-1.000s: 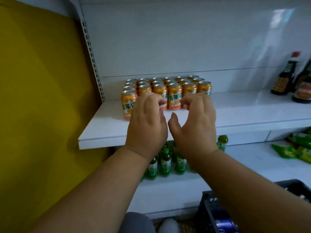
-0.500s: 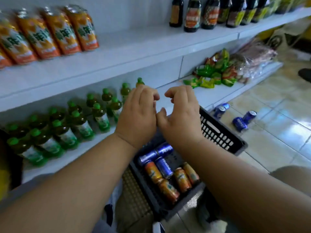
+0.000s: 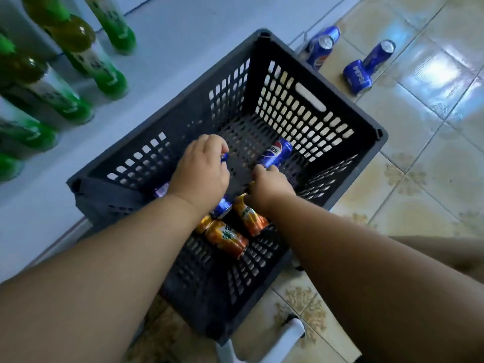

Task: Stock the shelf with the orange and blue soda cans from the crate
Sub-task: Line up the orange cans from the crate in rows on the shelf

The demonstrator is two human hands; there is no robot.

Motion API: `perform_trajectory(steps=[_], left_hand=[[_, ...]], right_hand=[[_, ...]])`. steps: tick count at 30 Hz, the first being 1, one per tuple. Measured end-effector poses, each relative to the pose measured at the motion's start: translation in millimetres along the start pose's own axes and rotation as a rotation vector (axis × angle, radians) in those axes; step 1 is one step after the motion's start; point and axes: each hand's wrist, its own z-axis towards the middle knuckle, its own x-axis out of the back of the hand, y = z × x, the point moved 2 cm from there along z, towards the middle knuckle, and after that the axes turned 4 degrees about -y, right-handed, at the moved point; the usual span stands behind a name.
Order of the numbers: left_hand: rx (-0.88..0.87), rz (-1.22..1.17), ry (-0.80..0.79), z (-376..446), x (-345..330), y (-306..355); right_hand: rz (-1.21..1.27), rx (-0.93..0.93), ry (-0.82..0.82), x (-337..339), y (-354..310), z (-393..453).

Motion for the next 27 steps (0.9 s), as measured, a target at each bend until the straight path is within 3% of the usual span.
perform_trajectory(steps=[5,8,10,15,20,24,27], left_hand=[[0.139,-0.051,-0.179,8,-50,-23],[0.246,-0.071,-0.294,14,-78,-38],[0.298,-0.073,-0.333,17,-88,-44],[0.349,-0.095,-0.435,17,-86,-50],[0.465,-0.137,-0.425,20,-50,-46],[0.610,-0.251,-0.352,11,-8,-38],[0.731,-0.545,-0.245,-4,32,-22]], right_hand=[[-0.184,-0.135,-0.267,-37,25,70],[-0.297,-0.091,-0.370,-65,40,111],[-0.314,-0.082,-0.345,-90,56,140],[-0.189,-0.260,-0.357,-63,41,141],[-0.185,-0.061,-0.371,-1,10,99],[0.225,0.086,-0.400,56,-24,41],[0.626,0.173,-0.486,87,-46,-9]])
